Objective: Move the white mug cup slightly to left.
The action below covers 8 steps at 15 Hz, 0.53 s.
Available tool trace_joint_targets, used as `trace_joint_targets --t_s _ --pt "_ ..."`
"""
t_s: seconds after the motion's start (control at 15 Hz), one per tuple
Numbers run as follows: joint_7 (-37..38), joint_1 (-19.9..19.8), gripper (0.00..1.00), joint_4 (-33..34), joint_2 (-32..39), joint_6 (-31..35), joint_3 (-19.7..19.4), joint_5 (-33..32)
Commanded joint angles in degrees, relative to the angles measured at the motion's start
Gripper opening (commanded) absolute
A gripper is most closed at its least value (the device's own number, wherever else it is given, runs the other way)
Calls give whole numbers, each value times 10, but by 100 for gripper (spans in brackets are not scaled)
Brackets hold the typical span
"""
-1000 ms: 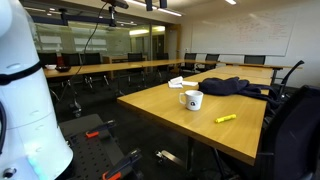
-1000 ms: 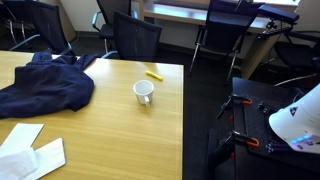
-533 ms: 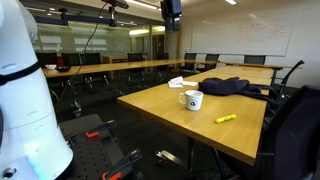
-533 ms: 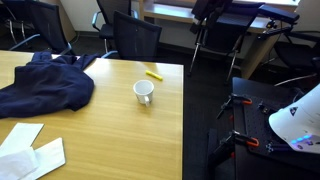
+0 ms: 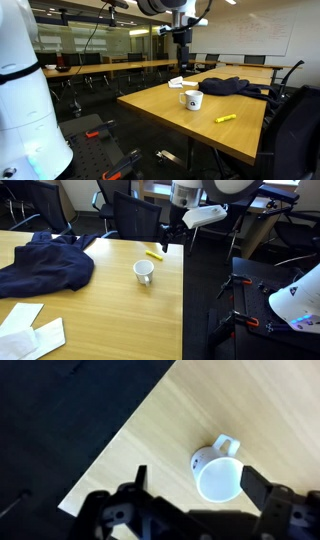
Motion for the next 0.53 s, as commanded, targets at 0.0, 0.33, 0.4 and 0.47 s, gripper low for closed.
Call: trace_joint_targets --t_s 0.0,0.33,0.4,0.47 --pt "32 23 100 90 115 -5 -17 -3" --pt "38 54 94 200 244 -15 -49 30" --pt "40 58 87 219 265 -16 -56 34" --pt "40 59 88 235 281 -17 -63 40"
